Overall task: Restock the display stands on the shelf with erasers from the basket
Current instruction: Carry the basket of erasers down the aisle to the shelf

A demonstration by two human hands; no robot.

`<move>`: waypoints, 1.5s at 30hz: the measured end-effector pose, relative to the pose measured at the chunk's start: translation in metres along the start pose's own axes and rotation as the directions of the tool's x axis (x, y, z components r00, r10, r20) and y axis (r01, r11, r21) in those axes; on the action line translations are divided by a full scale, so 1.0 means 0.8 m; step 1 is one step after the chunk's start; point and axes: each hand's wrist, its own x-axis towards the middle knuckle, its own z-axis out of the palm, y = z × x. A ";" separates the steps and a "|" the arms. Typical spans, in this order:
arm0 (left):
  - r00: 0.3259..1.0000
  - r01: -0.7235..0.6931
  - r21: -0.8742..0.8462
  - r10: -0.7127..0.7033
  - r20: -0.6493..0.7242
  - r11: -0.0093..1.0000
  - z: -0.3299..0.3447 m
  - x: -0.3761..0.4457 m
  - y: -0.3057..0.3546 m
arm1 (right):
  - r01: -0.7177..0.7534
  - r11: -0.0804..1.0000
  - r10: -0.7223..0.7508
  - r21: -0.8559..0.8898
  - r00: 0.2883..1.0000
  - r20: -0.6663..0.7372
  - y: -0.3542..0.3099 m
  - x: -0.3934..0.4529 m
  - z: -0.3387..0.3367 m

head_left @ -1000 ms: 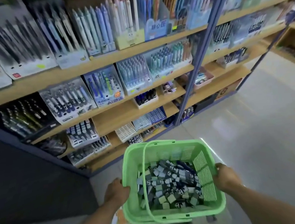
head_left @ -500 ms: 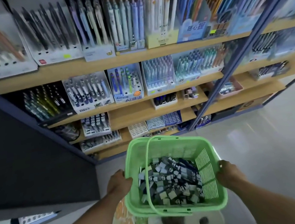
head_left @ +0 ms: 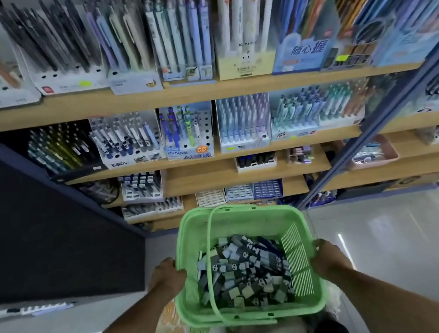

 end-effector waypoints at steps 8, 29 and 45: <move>0.986 0.167 -0.015 -0.167 0.017 0.986 0.074 0.030 0.082 | 0.097 0.992 -0.087 -0.082 0.990 0.115 0.040 0.159 -0.010; 0.918 0.202 0.031 -0.200 0.341 0.979 0.387 0.429 0.012 | 0.064 0.987 -0.023 -0.150 0.964 0.264 0.101 0.547 0.272; 0.701 0.255 0.200 -0.323 0.636 0.946 0.403 0.531 0.031 | 0.052 0.978 0.084 -0.203 0.791 0.607 0.096 0.688 0.321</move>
